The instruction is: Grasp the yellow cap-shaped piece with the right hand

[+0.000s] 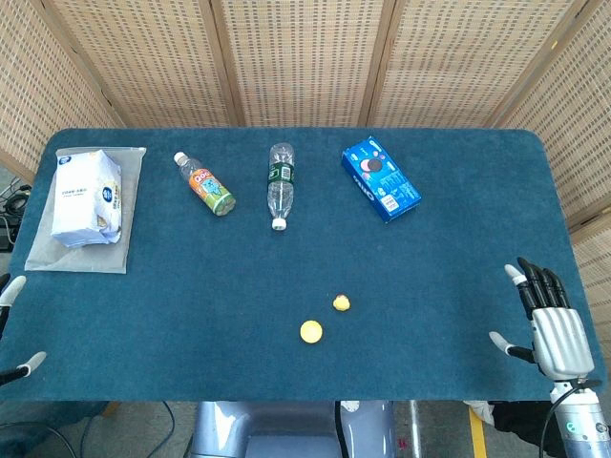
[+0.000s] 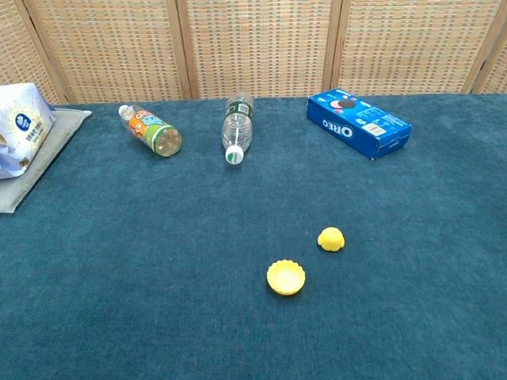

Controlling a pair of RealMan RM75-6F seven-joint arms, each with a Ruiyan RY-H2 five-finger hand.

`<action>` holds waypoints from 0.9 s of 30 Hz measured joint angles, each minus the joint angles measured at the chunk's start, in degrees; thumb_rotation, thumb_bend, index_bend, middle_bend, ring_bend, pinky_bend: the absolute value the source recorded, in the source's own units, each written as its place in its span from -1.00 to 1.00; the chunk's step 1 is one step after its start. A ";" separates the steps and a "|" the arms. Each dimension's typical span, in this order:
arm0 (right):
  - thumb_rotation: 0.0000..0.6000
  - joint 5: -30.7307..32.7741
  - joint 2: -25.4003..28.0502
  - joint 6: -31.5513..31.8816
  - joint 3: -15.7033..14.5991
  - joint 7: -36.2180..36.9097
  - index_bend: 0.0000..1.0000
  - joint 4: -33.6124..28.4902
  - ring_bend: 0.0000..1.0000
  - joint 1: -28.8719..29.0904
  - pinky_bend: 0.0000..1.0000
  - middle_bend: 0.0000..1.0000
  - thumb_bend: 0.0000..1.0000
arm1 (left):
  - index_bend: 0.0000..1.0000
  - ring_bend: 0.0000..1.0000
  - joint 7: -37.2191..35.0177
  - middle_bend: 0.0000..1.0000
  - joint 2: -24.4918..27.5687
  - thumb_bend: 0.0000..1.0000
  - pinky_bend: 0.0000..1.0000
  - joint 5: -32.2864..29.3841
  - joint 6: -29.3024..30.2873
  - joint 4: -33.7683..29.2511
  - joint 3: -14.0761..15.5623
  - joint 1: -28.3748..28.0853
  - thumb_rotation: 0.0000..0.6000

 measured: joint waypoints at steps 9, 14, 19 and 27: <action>1.00 0.47 0.85 -1.69 1.01 0.72 -0.73 -0.83 -1.00 -0.64 -1.00 -1.00 -1.00 | -1.00 -1.00 -0.24 -1.00 0.12 -1.00 -1.00 -0.24 -0.51 -0.13 -0.04 -0.11 1.00; 1.00 0.39 0.47 -3.97 2.06 0.85 -0.50 -1.21 -1.00 0.50 -1.00 -1.00 -1.00 | -1.00 -1.00 0.61 -1.00 -0.15 -1.00 -1.00 -0.12 -1.19 -0.15 -0.08 -0.51 1.00; 1.00 0.71 -0.71 -9.89 4.91 -1.69 -0.21 -2.00 -1.00 5.09 -1.00 -1.00 -1.00 | -1.00 -1.00 2.38 -1.00 -0.61 -1.00 -1.00 -0.18 -2.27 -0.47 -0.16 -1.11 1.00; 1.00 9.99 -8.22 -22.12 10.33 -9.95 -0.01 -1.74 -1.00 14.25 -1.00 -1.00 -1.00 | -1.00 -1.00 5.06 -1.00 -1.54 -1.00 -1.00 -3.43 -6.41 -0.83 -0.88 -2.81 1.00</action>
